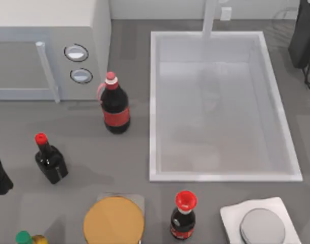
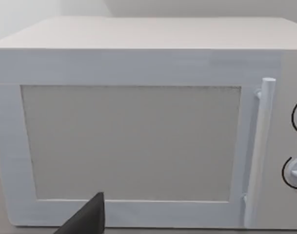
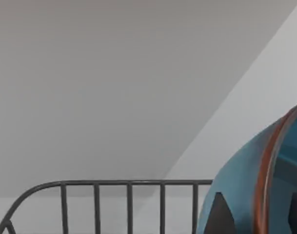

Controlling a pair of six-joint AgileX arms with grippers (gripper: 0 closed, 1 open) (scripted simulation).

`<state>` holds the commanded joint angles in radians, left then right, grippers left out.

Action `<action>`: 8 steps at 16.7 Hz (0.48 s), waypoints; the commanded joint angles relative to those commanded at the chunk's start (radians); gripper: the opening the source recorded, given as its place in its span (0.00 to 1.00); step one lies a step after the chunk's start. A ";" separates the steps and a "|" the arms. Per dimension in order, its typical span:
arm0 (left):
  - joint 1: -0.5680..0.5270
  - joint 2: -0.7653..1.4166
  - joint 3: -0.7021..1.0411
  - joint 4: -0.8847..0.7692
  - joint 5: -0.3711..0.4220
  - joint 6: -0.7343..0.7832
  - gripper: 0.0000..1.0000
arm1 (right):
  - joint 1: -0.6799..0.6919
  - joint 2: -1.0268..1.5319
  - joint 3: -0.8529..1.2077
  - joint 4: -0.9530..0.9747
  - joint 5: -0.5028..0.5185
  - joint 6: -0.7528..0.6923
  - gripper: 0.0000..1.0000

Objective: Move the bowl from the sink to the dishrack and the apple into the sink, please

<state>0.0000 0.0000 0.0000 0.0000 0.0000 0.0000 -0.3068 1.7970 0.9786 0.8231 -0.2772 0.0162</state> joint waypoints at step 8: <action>0.000 0.000 0.000 0.000 0.000 0.000 1.00 | 0.000 0.000 0.000 0.000 0.000 0.000 1.00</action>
<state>0.0000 0.0000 0.0000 0.0000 0.0000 0.0000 -0.3068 1.7970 0.9786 0.8231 -0.2772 0.0162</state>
